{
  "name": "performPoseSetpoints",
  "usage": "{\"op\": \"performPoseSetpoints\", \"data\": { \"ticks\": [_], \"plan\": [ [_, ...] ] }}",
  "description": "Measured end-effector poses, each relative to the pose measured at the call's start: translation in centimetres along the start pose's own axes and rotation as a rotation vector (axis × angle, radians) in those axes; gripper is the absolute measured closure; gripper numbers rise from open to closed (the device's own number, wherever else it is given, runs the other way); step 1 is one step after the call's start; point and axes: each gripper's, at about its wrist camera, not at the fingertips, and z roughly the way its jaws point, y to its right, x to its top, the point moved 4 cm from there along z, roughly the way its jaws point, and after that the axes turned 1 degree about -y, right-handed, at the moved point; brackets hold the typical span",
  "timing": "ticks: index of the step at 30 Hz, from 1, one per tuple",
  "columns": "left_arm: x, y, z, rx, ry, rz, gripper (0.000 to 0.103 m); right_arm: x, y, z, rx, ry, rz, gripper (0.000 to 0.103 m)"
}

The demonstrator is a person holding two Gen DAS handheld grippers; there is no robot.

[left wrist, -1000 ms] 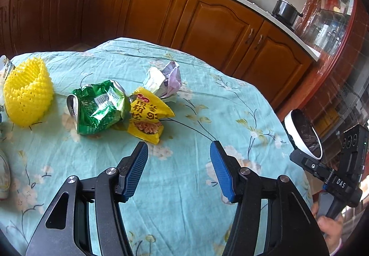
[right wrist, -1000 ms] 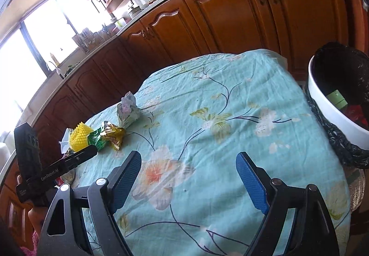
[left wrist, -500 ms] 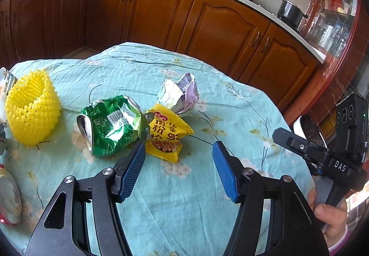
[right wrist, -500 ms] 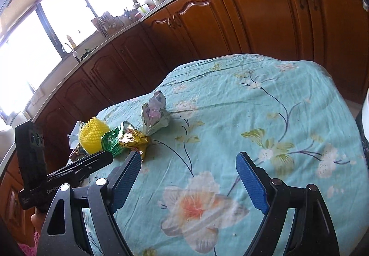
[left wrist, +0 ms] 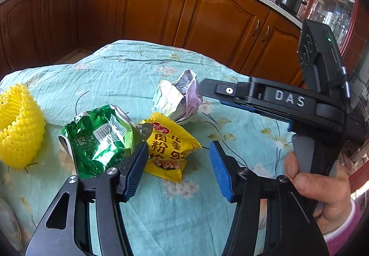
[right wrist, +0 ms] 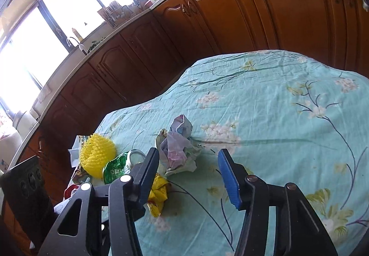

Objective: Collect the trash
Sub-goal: 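Grasp the yellow wrapper with left tool while right tool grasps foil wrapper, then carry the yellow wrapper and foil wrapper in both tools over the bin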

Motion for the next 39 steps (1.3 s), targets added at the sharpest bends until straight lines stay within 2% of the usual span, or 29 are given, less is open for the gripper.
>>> {"op": "performPoseSetpoints", "data": {
  "ticks": [5, 7, 8, 9, 14, 16, 17, 24, 31, 39],
  "plan": [
    [-0.1, -0.1, 1.1, 0.002, -0.029, 0.012, 0.072, 0.6, -0.2, 3.0, 0.004, -0.04, 0.002, 0.054],
    [-0.2, 0.0, 1.4, 0.002, -0.031, 0.017, 0.073, 0.6, 0.0, 4.0, 0.008, -0.059, 0.01, 0.064],
    [-0.2, 0.1, 1.4, 0.001, -0.031, 0.021, 0.075, 0.5, 0.1, 4.3, 0.009, -0.068, 0.011, 0.075],
    [-0.3, 0.2, 1.4, 0.001, -0.028, 0.026, 0.076, 0.4, 0.2, 4.4, 0.009, -0.074, 0.01, 0.08],
    [-0.2, 0.8, 0.7, 0.004, -0.005, 0.044, 0.086, -0.2, 0.5, 2.7, -0.017, -0.052, -0.01, 0.086],
    [-0.1, 1.1, 0.4, 0.001, -0.002, 0.047, 0.1, -0.3, 1.0, 1.3, -0.031, -0.029, -0.006, 0.086],
    [-0.1, 1.3, 0.1, -0.009, -0.002, 0.046, 0.102, -0.3, 1.2, 0.5, -0.034, -0.017, -0.001, 0.086],
    [-0.5, 3.5, -1.2, -0.054, 0.015, 0.067, 0.102, -2.1, 4.2, -5.6, -0.068, 0.058, 0.056, 0.086],
    [-0.7, 7.1, -2.1, -0.142, 0.017, 0.096, 0.102, -5.1, 6.6, -11.4, -0.11, 0.121, 0.109, 0.086],
    [-2.4, 12.3, -1.9, -0.229, -0.022, 0.155, 0.102, -9.0, 8.6, -16.6, -0.176, 0.166, 0.142, 0.086]
  ]
}}
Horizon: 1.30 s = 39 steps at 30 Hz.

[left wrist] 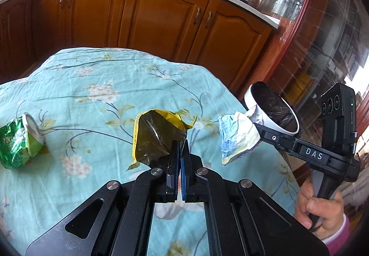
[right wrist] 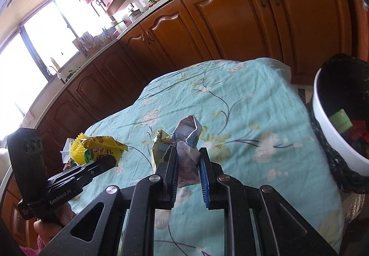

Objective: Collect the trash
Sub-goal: 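Carry the yellow wrapper and foil wrapper in both tools over the bin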

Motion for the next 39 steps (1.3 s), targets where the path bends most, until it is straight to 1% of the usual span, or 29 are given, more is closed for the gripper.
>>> {"op": "performPoseSetpoints", "data": {
  "ticks": [7, 16, 28, 39],
  "plan": [
    [-0.8, 4.1, 1.0, -0.053, -0.033, 0.055, 0.102, -2.1, 2.5, -3.1, -0.053, 0.021, 0.038, 0.086],
    [-1.1, 7.7, 2.5, -0.1, -0.077, 0.103, 0.102, -3.2, 5.1, -6.6, -0.1, 0.066, 0.076, 0.086],
    [-0.4, 11.3, 4.3, -0.116, -0.113, 0.164, 0.102, -2.7, 8.4, -9.8, -0.144, 0.123, 0.109, 0.086],
    [1.1, 15.1, 5.5, -0.141, -0.109, 0.23, 0.102, -1.8, 10.9, -12.0, -0.175, 0.173, 0.134, 0.086]
  ]
}}
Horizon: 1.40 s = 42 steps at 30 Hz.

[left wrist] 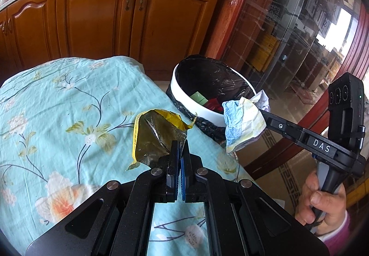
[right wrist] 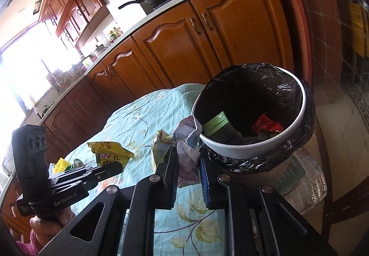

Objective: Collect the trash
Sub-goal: 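Carry the yellow wrapper and foil wrapper in both tools over the bin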

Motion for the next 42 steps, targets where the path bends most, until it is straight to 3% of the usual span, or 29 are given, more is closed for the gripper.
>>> {"op": "performPoseSetpoints", "data": {
  "ticks": [17, 30, 42],
  "plan": [
    [5.4, 5.2, 3.9, -0.067, -0.017, 0.113, 0.102, 3.3, 4.1, -1.8, -0.101, 0.063, 0.002, 0.086],
    [8.8, 7.1, 7.8, -0.046, -0.043, 0.173, 0.102, 6.3, 5.9, -1.0, -0.164, 0.072, -0.026, 0.086],
    [9.4, 7.1, 10.8, -0.031, -0.082, 0.176, 0.102, 7.8, 7.4, 1.1, -0.216, 0.026, -0.058, 0.086]
  ]
}}
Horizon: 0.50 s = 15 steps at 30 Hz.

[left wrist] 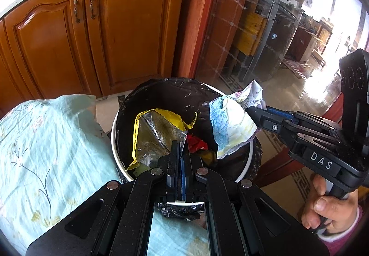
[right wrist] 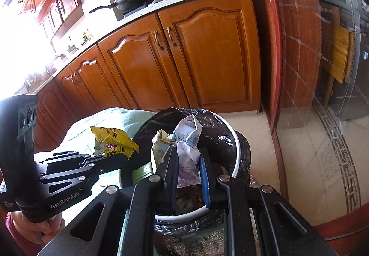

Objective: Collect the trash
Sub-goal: 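Carry the yellow wrapper and foil wrapper in both tools over the bin, then open both tools to drop the wrappers into the bin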

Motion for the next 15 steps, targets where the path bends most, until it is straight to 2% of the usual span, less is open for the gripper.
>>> {"op": "performPoseSetpoints", "data": {
  "ticks": [15],
  "plan": [
    [0.9, -0.3, 2.3, 0.006, -0.036, -0.011, 0.102, 0.3, 0.8, 2.9, -0.029, -0.064, -0.016, 0.086]
  ]
}}
